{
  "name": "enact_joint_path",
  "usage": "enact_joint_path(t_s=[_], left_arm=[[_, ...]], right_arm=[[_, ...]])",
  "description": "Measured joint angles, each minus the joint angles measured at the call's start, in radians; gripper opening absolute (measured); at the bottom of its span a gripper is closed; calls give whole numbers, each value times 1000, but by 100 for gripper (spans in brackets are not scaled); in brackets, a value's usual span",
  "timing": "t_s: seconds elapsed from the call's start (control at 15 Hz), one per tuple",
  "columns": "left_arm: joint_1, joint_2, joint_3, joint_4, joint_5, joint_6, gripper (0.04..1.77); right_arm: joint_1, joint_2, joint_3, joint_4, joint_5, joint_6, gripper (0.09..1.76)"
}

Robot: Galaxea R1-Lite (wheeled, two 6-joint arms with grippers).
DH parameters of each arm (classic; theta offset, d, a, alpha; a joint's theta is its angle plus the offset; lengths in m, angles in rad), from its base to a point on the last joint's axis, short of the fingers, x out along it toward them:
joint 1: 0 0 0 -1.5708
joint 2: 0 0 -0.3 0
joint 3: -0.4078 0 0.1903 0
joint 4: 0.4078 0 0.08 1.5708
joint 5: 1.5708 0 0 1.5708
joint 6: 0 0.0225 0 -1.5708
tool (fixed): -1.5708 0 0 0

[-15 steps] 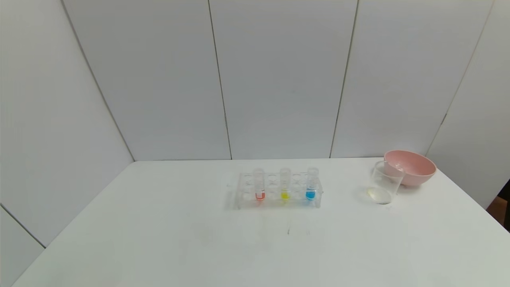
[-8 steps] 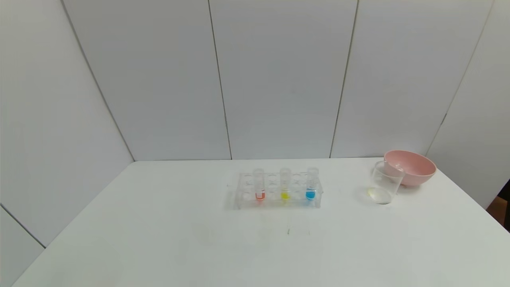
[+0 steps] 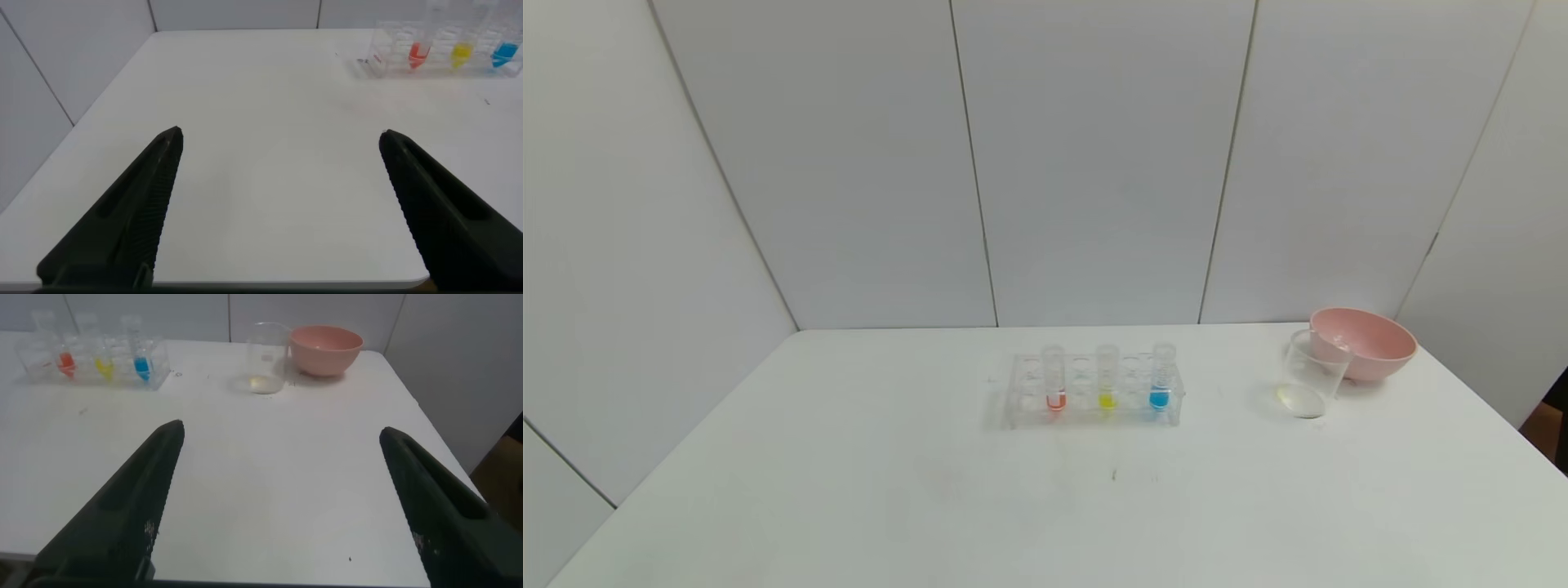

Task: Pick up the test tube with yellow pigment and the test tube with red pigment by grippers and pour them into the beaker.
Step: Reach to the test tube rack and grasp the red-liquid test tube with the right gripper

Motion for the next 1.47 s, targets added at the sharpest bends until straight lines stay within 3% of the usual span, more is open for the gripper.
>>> enact_joint_path(t_s=[0.2,0.4,0.73,0.93,1.07,1.47], left_arm=[[0,0,0,0,0,0,172],[0,0,0,0,0,0,172],[0,0,0,0,0,0,172],[0,0,0,0,0,0,172],[0,0,0,0,0,0,172],[0,0,0,0,0,0,172]], right_arm=[[7,174,-89,-40,1,10,171],[31,390,-164,-172,2,23,171],[131,713,-296,-272,2,38,171],[265,883,-374,-272,-7,87,171],[378,981,-418,-273,-63,120,171],[765,1212,-512,-271,-388,193,171]])
